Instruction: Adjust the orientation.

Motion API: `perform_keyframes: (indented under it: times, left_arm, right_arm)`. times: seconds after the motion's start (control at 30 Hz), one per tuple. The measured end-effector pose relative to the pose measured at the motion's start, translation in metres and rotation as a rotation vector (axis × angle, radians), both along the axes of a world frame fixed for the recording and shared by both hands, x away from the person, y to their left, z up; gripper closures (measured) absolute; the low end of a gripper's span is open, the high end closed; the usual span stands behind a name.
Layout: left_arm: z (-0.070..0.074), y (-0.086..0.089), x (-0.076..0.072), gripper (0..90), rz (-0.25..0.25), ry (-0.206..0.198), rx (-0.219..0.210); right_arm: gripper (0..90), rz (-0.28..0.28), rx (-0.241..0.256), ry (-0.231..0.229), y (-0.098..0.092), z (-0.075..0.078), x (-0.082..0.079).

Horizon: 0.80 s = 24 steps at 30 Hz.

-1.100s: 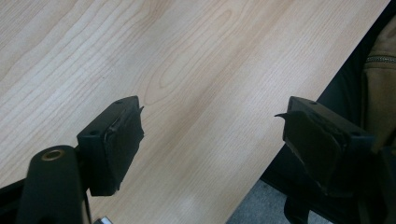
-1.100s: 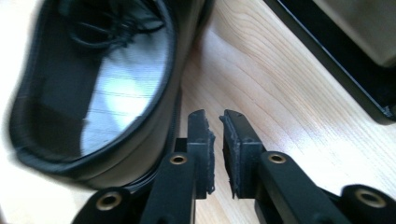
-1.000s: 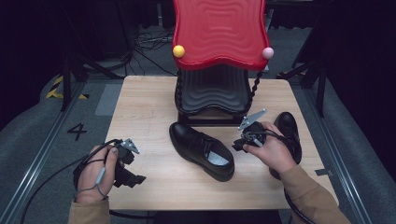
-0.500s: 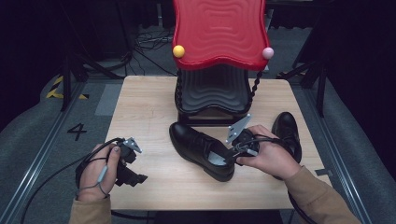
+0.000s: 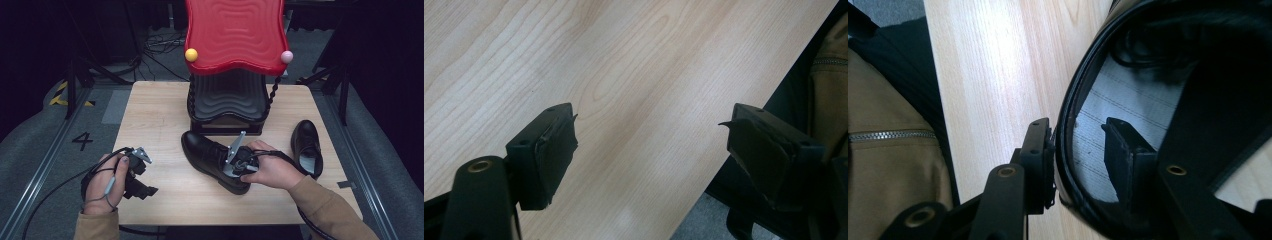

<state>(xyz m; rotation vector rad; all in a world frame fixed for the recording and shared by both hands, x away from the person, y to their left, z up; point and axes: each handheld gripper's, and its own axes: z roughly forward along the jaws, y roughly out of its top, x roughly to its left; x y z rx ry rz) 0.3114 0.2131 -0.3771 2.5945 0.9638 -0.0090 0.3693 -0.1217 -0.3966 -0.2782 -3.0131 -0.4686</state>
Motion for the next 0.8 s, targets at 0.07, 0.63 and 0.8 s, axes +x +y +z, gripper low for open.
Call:
perform_keyframes:
  times: [0.07, 0.63, 0.8]
  left_arm:
    - [0.000, 0.001, 0.000, 20.4, 0.004, 0.002, -0.002]
    - [0.001, 0.000, 0.001, 20.4, -0.004, -0.005, 0.005]
    - [0.002, -0.002, 0.004, 20.3, -0.014, -0.006, 0.001]
  right_arm:
    - [63.9, 0.001, -0.007, 0.020, 0.001, -0.006, 0.000]
    - [82.3, 0.026, 0.011, -0.006, 0.009, -0.015, -0.013]
    - [82.1, 0.013, 0.062, -0.006, 0.005, -0.005, -0.026]
